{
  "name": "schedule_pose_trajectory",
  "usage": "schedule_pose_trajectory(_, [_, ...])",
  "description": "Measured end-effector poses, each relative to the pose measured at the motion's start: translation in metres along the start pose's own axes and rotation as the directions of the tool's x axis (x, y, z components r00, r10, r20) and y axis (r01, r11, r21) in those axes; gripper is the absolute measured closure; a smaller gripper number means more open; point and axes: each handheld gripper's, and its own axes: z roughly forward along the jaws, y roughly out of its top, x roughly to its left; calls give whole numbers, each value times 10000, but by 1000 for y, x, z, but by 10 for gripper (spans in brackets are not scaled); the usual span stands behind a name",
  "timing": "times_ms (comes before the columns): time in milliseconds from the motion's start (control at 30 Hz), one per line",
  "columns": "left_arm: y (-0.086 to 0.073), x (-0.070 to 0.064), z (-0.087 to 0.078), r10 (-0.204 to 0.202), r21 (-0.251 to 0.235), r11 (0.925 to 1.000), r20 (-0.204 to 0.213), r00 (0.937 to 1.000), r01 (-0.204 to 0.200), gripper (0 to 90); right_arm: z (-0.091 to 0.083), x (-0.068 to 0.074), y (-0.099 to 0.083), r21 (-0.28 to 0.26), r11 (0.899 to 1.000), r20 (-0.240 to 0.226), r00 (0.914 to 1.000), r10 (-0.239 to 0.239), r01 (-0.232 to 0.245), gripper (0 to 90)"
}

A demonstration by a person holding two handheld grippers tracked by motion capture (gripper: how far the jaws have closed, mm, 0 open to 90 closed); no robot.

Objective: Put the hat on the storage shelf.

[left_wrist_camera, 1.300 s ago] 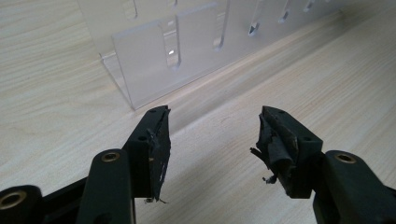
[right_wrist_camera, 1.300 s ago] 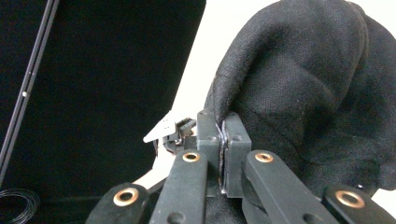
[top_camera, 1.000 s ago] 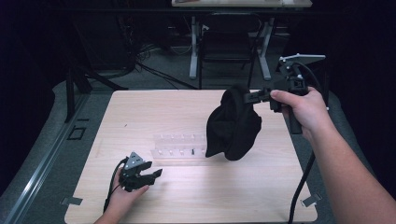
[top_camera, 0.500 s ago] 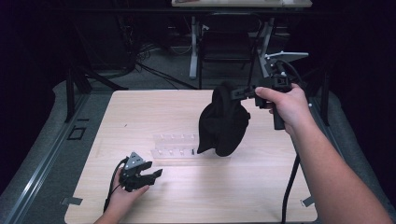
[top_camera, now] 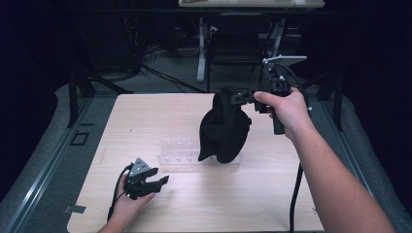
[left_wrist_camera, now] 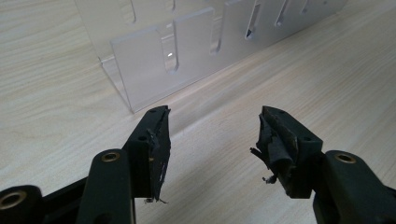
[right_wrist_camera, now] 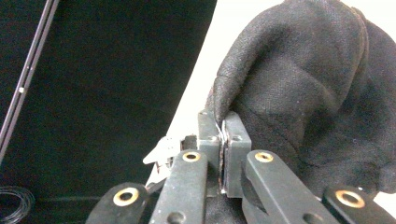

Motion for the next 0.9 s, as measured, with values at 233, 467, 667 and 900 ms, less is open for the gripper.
schedule_pose_trajectory(233, [1, -1, -1, 58, -45, 10000, -26, 10000, -58, 437, 7, -5, 1, 1, 9999, 8, 9999, 101, -101, 887])
schedule_pose_trajectory(467, [6, -5, -4, 173, -296, 9994, 84, 9998, -171, 437, 14, -11, 1, 71, 9997, 24, 9997, 237, -237, 886])
schedule_pose_trajectory(667, [19, -14, -9, 567, -650, 9963, 168, 9982, -555, 437, 19, -9, 2, 0, 9997, -73, 9997, 251, -251, 886])
schedule_pose_trajectory(900, [36, -22, -13, 820, -930, 9926, 412, 9958, -779, 442, 26, -6, 3, 52, 9998, -117, 9998, 183, -182, 884])
